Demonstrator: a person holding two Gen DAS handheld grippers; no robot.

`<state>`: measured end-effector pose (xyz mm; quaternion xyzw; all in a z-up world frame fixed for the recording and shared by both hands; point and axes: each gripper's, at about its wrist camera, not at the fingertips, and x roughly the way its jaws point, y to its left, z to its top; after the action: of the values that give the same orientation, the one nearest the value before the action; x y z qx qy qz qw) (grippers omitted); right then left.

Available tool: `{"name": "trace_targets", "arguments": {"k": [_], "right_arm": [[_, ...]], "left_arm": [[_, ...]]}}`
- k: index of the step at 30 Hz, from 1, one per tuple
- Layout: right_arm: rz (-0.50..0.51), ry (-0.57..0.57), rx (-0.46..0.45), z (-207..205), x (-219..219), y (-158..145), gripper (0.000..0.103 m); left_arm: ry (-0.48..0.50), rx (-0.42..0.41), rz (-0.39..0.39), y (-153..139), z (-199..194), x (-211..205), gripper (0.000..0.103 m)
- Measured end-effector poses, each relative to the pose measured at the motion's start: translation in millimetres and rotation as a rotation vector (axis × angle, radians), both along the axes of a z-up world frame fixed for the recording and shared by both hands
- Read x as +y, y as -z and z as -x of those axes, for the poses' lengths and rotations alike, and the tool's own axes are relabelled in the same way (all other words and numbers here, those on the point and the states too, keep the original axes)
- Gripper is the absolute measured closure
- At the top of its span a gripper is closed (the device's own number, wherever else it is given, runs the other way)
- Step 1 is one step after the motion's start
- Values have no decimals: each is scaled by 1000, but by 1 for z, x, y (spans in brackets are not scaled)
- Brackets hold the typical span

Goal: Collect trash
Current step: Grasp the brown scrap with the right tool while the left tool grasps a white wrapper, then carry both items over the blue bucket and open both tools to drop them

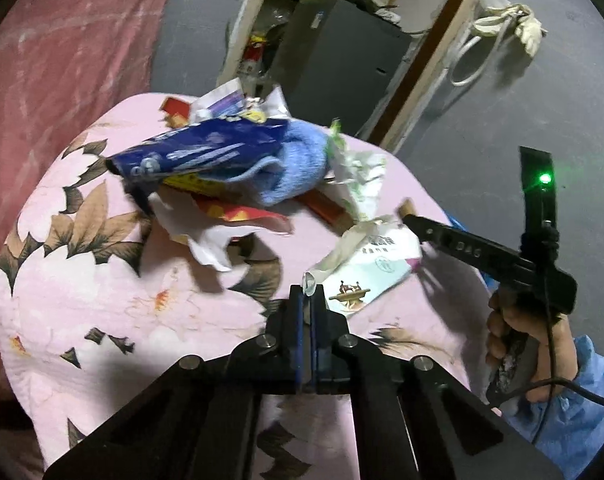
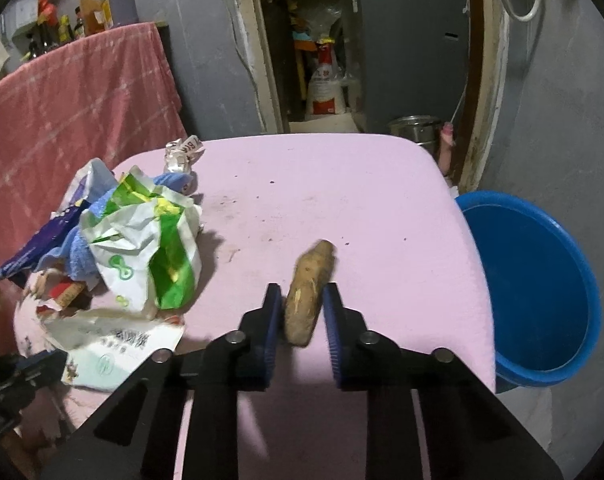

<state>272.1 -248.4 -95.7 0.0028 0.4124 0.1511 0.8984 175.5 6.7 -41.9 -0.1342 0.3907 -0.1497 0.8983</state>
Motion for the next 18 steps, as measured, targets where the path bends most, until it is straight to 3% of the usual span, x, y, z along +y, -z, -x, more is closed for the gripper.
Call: {"name": "trace_targets", "arguments": {"k": [8, 18], "right_arm": [[-68, 8, -44, 24, -13, -6, 88], [-179, 41, -349, 94, -49, -57, 88]], "left_arm": [[23, -114, -38, -14, 23, -24, 103], [28, -335, -81, -41, 45, -74, 103]]}}
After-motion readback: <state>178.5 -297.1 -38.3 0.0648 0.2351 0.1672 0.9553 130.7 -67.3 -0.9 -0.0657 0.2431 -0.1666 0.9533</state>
